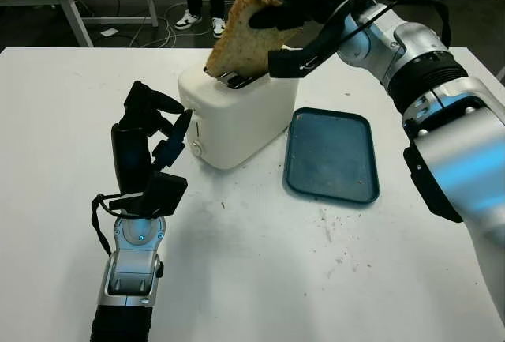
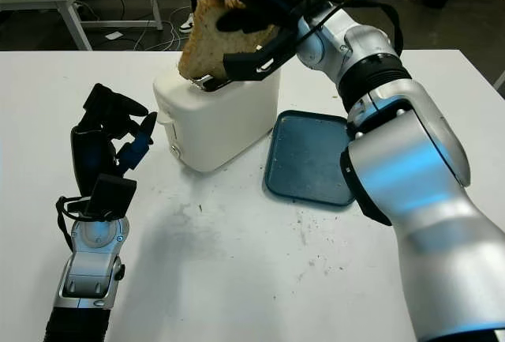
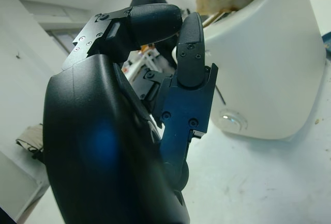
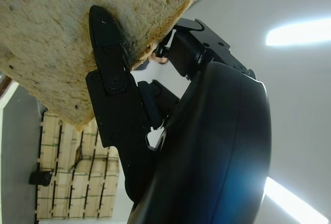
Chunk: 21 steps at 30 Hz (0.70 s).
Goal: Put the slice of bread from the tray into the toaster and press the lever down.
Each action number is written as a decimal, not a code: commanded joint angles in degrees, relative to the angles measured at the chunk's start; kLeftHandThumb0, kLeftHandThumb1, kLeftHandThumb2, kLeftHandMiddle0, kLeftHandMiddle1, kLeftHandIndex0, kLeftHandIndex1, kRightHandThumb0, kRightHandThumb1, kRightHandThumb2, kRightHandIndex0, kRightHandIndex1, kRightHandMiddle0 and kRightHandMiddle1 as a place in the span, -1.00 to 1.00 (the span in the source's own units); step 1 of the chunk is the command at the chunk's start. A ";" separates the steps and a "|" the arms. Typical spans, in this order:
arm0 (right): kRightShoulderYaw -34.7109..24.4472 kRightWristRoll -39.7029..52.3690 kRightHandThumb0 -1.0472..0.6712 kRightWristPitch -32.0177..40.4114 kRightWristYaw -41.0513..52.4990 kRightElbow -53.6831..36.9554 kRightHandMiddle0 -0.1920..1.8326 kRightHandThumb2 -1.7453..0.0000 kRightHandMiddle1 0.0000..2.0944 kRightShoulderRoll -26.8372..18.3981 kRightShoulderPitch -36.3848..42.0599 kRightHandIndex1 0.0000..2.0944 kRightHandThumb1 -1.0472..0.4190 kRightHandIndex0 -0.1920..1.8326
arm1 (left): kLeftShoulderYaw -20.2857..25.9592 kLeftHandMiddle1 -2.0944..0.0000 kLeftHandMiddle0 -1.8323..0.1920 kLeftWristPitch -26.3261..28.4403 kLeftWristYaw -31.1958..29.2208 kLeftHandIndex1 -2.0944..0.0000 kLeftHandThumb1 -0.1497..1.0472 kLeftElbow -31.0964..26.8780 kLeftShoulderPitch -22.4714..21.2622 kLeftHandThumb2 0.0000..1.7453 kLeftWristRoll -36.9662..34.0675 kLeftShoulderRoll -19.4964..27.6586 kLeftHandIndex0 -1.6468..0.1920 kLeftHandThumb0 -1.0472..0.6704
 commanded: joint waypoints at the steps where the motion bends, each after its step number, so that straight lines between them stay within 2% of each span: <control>1: 0.18 0.05 -0.39 1.00 0.70 0.25 0.00 0.58 0.67 -0.99 0.23 0.67 -0.83 0.32 | -0.09 -0.67 0.04 0.30 0.11 -0.67 0.79 -0.65 -0.64 -0.76 0.20 -0.13 0.37 -0.19; 6: 0.60 -0.08 -0.38 1.70 2.60 0.33 -0.01 0.57 0.67 -1.74 0.17 0.67 -0.83 0.30 | -0.06 -0.67 0.04 0.06 -0.01 -0.67 0.79 -0.58 -0.64 -0.76 0.08 -0.01 0.37 -0.18; 21: 6.74 -5.62 -0.37 2.70 -1.98 0.41 0.00 0.64 0.67 -3.92 -0.89 0.67 -0.83 0.31 | -0.21 -0.67 0.05 0.88 0.03 -0.67 0.79 -1.25 -0.51 -0.76 0.44 -0.04 0.39 -0.18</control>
